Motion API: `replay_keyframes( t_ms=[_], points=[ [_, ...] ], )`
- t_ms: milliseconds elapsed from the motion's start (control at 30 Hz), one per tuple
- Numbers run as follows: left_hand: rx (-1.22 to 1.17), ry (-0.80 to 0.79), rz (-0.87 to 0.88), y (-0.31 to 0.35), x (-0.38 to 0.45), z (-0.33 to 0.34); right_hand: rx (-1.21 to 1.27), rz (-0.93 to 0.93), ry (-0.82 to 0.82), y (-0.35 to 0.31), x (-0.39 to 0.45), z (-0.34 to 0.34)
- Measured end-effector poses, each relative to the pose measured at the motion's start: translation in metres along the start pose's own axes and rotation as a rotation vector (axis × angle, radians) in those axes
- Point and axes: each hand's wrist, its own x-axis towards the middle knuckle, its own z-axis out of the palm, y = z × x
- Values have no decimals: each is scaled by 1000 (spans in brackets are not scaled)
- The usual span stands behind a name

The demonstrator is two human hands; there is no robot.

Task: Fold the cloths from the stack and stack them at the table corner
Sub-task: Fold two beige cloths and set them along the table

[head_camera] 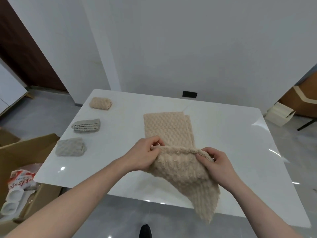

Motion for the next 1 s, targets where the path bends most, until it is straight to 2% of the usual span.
replay_keyframes(
  t_ms=[167, 400, 500, 600, 733, 1000],
  points=[
    [-21, 87, -24, -33, 74, 41, -67, 85, 60, 62, 64, -14],
    [164, 127, 25, -151, 176, 136, -236, 110, 158, 198, 141, 6],
    [202, 269, 99, -191, 182, 172, -266, 77, 299, 240, 148, 18],
    [151, 375, 173, -201, 180, 184, -133, -3, 399, 260, 146, 18],
    [10, 436, 228, -204, 180, 183, -116, -75, 425, 271, 148, 20],
    [58, 528, 284, -214, 179, 186, -118, -172, 488, 280, 150, 24]
  ],
)
